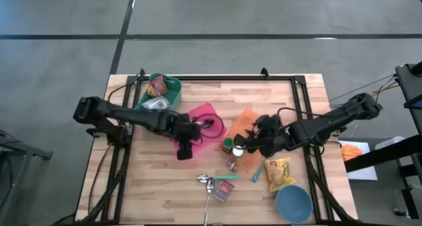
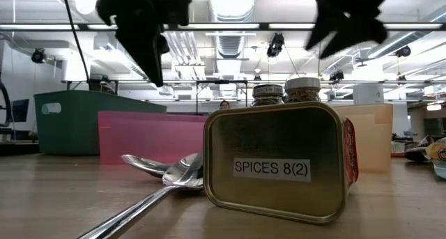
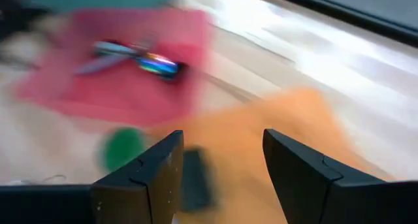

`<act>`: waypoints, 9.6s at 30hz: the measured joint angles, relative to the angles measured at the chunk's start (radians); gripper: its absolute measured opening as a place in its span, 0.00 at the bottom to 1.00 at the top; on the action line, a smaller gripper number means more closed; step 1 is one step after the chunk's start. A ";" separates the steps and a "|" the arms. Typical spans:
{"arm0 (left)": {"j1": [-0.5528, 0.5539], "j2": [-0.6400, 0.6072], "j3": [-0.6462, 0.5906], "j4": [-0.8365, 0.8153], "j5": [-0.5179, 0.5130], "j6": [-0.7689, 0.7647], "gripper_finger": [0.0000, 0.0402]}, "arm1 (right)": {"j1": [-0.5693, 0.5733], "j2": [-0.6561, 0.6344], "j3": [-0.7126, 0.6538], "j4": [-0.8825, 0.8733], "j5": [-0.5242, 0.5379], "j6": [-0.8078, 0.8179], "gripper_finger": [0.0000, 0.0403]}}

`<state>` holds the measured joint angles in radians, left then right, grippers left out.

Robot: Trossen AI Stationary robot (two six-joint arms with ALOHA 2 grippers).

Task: Pick & Place Food Item
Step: Put the orange seasoning pack into the orange bin

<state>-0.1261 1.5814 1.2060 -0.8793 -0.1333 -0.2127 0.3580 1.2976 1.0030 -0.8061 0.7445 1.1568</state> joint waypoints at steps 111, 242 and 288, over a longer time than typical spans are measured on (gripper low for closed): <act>-0.049 -0.010 -0.170 0.374 -0.126 0.110 0.41 | -0.524 0.084 -0.351 -0.314 -0.585 -0.241 0.51; -0.024 -0.011 -0.098 0.980 0.210 0.992 0.67 | -0.068 -0.043 -0.058 0.525 -0.908 -0.431 0.02; -0.020 -0.071 0.050 0.438 0.222 0.489 0.01 | -0.070 -0.025 -0.059 0.642 -0.850 -0.515 0.29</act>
<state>-0.1462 1.5100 1.2564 -0.4412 0.0889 0.2763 0.2882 1.2726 0.9443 -0.1641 -0.1052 0.6416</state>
